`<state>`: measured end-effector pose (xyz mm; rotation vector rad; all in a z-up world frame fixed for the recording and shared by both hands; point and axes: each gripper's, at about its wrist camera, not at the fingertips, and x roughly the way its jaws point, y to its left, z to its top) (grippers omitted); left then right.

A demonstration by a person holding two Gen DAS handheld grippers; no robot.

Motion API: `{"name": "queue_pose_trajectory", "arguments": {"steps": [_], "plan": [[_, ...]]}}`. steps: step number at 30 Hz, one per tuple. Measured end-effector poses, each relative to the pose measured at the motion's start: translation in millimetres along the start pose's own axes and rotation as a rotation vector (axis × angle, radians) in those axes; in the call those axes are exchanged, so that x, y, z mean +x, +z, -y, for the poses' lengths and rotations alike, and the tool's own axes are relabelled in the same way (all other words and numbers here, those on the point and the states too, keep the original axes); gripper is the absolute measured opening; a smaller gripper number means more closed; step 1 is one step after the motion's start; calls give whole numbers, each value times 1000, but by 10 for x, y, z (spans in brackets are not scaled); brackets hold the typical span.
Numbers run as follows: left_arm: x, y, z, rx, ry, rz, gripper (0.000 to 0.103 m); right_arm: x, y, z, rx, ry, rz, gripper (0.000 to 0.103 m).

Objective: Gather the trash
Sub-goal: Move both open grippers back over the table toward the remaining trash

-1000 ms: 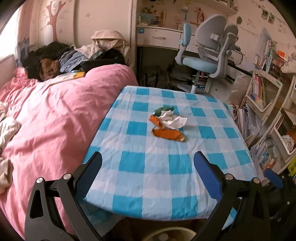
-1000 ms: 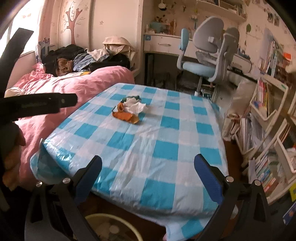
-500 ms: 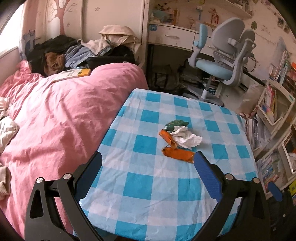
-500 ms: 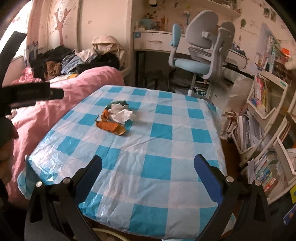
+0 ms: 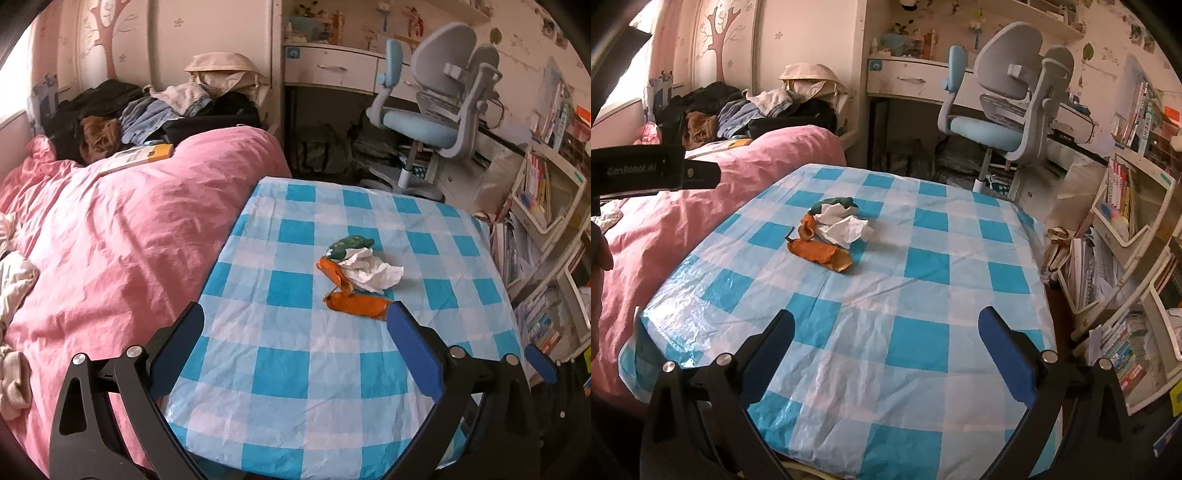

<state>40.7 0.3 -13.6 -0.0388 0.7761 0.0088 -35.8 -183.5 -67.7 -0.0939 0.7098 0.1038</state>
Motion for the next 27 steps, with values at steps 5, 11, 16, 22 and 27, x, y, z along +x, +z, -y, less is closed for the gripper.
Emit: {"name": "queue_pose_trajectory", "arguments": {"steps": [5,11,16,22,27], "plan": [[12,12,40,21,-9,-7,96,50,12,-42,-12,-6,-10,95],[24,25,26,15,-12,-12,96,132,37,-44,-3,-2,-17,95],[32,29,27,21,-13,-13,96,189,54,-43,-2,-1,-22,95],[89,34,121,56,-14,-26,96,252,81,-21,1,7,-25,95],[120,54,149,54,-17,-33,96,310,92,2,0,14,-29,95]]}}
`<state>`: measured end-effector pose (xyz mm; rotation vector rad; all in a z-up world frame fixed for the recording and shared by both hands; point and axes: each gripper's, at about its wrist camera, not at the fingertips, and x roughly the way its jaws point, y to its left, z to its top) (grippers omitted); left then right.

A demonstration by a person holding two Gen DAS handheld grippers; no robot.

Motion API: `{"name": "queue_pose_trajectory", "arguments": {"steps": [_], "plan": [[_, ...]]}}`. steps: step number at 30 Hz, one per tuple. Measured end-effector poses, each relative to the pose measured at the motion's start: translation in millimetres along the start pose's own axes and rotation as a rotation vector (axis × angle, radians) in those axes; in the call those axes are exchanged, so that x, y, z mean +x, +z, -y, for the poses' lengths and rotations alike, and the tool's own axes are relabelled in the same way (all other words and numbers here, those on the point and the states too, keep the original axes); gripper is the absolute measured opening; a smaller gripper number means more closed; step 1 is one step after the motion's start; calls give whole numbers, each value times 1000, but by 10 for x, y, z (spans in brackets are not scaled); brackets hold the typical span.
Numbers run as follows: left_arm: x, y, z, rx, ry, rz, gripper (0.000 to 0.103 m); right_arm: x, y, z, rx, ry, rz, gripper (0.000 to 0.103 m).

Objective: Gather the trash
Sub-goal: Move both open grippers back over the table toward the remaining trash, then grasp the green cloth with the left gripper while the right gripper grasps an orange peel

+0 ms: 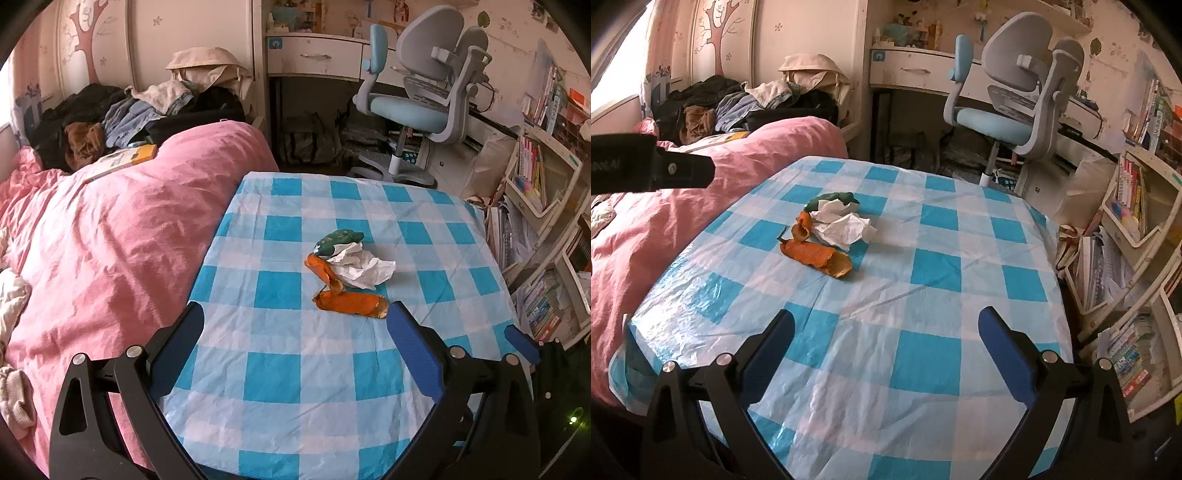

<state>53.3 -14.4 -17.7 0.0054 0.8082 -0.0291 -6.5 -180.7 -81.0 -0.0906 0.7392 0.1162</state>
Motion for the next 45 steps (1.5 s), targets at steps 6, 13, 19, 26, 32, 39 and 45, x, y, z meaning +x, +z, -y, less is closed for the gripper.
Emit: {"name": "queue_pose_trajectory", "arguments": {"steps": [6,13,19,26,32,39,45], "plan": [[54,30,76,9,-15,-12,96,65,13,26,-5,-3,-7,95],[54,49,91,38,-9,-21,96,156,-5,9,-19,-6,-36,95],[30,75,26,29,-13,-17,96,205,-11,-17,-15,-3,-54,95],[39,77,-99,7,9,-25,96,164,4,-115,-55,22,-36,95],[110,68,-225,-17,25,-50,96,117,23,-112,-78,69,-13,95],[262,67,-643,-132,16,-96,96,135,100,-87,-145,125,-2,95],[471,34,-839,-206,7,-153,96,272,105,-53,-215,182,-31,95]]}}
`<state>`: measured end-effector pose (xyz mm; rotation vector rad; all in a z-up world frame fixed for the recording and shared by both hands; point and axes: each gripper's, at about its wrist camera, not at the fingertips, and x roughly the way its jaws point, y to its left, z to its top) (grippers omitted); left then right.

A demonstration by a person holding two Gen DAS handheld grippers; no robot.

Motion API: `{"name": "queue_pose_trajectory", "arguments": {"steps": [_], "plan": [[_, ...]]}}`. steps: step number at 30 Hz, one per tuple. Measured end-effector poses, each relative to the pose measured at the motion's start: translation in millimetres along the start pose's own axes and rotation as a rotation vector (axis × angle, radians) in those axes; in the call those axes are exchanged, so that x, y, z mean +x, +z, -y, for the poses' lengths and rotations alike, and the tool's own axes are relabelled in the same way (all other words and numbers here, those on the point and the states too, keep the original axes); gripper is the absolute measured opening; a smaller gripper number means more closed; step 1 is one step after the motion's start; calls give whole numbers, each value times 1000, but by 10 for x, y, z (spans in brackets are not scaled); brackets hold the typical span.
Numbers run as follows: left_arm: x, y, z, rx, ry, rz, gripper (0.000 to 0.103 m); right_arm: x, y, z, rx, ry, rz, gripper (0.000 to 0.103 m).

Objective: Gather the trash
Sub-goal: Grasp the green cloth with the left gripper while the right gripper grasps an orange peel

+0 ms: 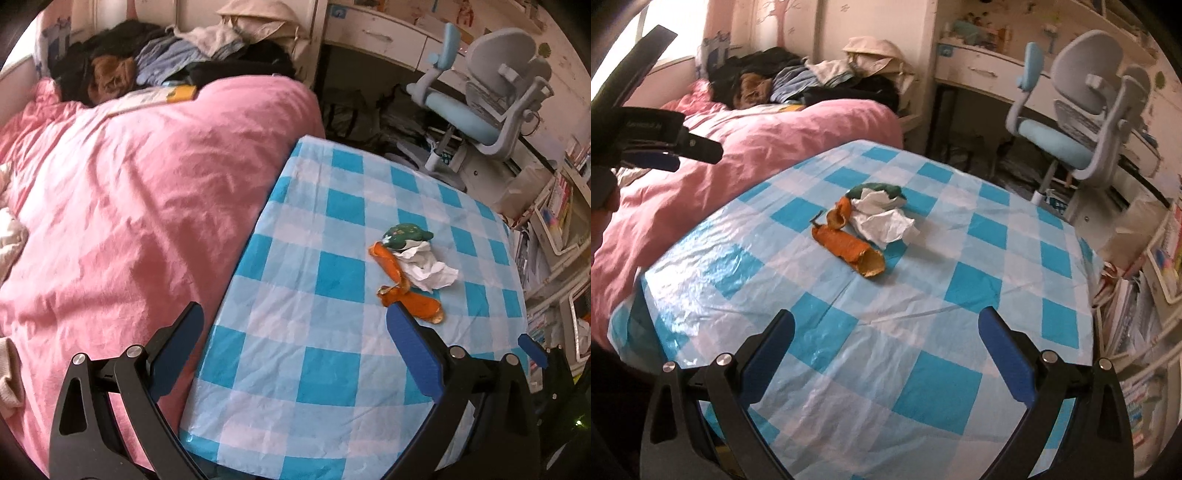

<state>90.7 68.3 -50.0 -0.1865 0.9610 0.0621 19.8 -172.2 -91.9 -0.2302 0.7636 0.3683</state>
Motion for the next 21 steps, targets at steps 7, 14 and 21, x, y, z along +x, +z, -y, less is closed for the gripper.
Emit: {"name": "queue_pose_trajectory", "arguments": {"steps": [7,14,21], "plan": [[247,66,51,-28,-43,-36,95,224,207,-56,-57,133,12,78],[631,218,338,32,-72,-70,95,671,382,-276,-130,212,-43,57],[897,394,414,-38,-143,-113,95,941,453,-158,-104,209,-81,54]]}}
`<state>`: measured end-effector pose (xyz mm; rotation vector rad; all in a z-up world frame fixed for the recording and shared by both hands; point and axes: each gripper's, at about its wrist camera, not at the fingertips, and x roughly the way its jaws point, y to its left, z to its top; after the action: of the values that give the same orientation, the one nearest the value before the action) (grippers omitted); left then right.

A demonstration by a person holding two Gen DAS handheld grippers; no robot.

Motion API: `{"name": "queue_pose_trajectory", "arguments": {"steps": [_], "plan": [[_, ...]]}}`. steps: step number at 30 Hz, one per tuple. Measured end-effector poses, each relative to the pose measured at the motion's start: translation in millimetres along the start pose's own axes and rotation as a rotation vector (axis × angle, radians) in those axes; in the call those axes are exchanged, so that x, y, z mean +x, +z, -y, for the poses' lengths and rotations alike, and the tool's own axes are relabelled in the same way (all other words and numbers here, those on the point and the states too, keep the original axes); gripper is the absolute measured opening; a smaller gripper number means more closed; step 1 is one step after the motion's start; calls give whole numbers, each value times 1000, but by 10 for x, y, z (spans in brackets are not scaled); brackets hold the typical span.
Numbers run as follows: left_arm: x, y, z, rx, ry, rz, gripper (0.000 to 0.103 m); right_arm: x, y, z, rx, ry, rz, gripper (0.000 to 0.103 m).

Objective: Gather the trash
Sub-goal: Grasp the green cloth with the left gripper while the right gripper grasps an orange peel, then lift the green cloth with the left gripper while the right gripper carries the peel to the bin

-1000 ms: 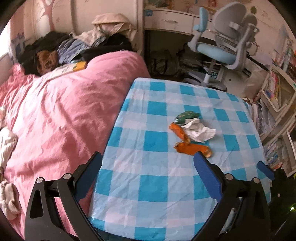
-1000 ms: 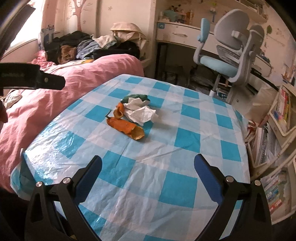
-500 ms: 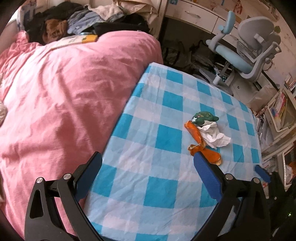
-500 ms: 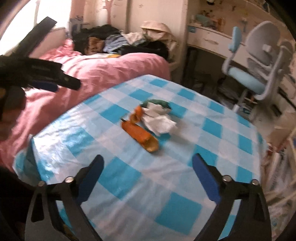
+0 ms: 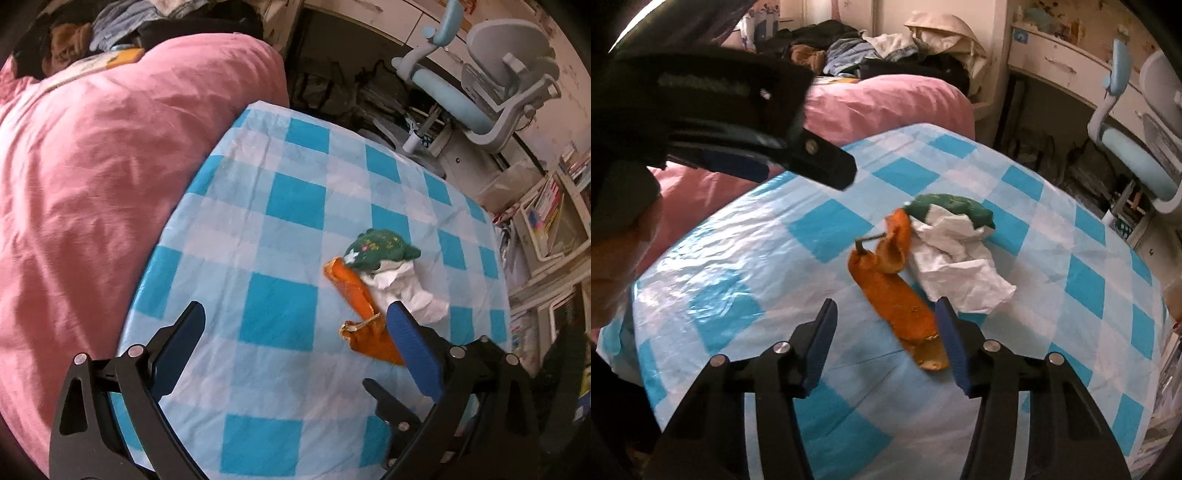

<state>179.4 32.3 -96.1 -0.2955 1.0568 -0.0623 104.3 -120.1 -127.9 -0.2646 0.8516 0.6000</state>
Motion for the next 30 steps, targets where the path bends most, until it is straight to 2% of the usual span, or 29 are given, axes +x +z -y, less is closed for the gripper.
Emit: {"name": "queue_pose_trajectory", "arguments": {"steps": [3,5,8,16,20,21,22,23,24,26,30], "plan": [[11,66,15,-13,-13,12,95,82,-16,91,17,17,-28,49],[30,124,74,5,-2,27,95,92,-31,131,33,57,-34,37],[100,202,207,74,26,43,95,53,-47,120,20,77,-39,26],[382,329,559,246,56,59,95,-181,-229,22,-76,96,-103,23],[642,330,656,280,63,20,95,-309,-355,46,-92,106,-126,23],[697,310,678,288,50,8,92,-316,-364,57,-90,107,-129,23],[733,281,693,297,38,-2,79,-323,-371,65,-86,108,-131,23],[782,245,720,313,15,-31,54,-335,-378,70,-83,109,-133,23],[811,215,739,323,6,-52,43,-367,-392,60,-83,108,-134,23],[751,155,751,328,-8,-42,39,-441,-411,28,-85,105,-130,23],[490,53,616,265,-55,-24,38,-643,-459,-38,-79,112,-104,23]]}}
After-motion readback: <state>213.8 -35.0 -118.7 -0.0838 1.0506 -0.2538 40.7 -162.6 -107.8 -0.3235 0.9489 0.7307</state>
